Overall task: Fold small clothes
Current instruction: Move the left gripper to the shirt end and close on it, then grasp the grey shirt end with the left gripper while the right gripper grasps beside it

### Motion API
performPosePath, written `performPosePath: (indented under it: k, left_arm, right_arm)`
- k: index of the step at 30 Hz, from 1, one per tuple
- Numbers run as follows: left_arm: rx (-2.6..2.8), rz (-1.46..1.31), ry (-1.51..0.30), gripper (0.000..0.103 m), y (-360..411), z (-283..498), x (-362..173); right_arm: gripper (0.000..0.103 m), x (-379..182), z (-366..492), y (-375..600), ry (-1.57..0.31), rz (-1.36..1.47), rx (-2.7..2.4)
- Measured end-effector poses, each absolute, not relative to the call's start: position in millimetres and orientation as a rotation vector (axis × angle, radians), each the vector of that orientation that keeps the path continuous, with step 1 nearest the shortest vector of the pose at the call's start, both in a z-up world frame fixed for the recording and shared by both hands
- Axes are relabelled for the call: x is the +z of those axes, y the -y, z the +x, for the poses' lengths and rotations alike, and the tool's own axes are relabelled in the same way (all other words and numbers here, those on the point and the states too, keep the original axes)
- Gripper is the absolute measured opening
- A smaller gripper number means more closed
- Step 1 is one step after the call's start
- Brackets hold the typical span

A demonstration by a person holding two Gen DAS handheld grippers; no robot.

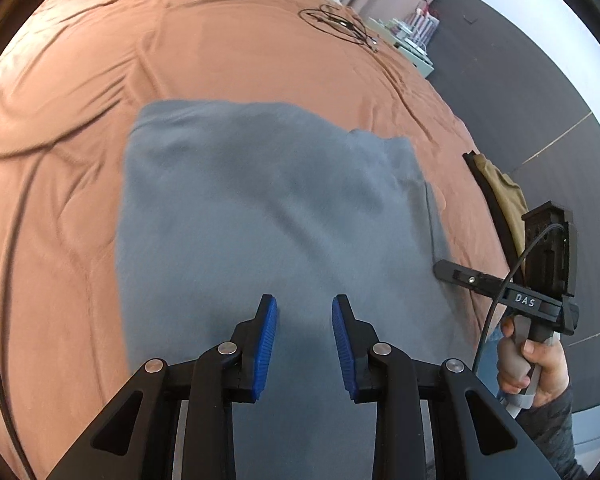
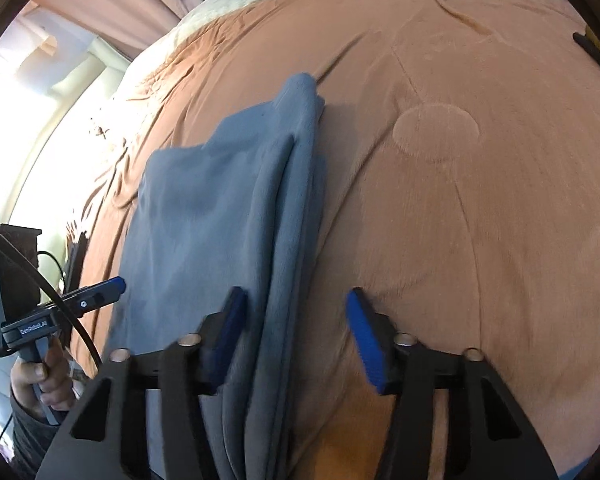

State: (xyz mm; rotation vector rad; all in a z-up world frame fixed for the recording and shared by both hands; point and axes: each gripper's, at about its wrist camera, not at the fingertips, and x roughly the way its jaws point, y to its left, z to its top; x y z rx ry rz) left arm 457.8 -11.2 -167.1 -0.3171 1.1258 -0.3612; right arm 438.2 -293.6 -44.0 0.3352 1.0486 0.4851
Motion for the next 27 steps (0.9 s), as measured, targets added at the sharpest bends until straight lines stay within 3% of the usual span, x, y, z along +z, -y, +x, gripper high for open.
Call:
performPosePath:
  k: [5,7,15,17,19,24,27]
  left_arm:
    - [-0.381,-0.280,-1.127,0.027,25,490,-162]
    - [-0.386,-0.267,-1.131,0.021,30,504,-161]
    - [-0.400,-0.241,-1.126,0.020,44,546,-165]
    - [-0.390,-0.242,-1.128,0.020,43,556,-168]
    - [-0.361,-0.248,-1.139,0.020,40,566,-176]
    - [-0.329,-0.326,-1.157,0.009,28,583,-195]
    - [-0.328,-0.355,-1.170,0.009,22,585,-188]
  right_arm:
    - [0.036,-46,447,309,-1.046,0.377,0.473]
    - [0.036,-45,451,313,-1.042,0.392,0.484]
    - [0.036,-53,466,327,-1.033,0.466,0.530]
    - [0.042,-57,471,331,-1.028,0.485,0.537]
    - [0.057,-58,473,332,-1.021,0.495,0.540]
    - [0.057,-62,477,328,-1.029,0.511,0.565]
    - [0.057,-65,481,323,-1.055,0.509,0.579]
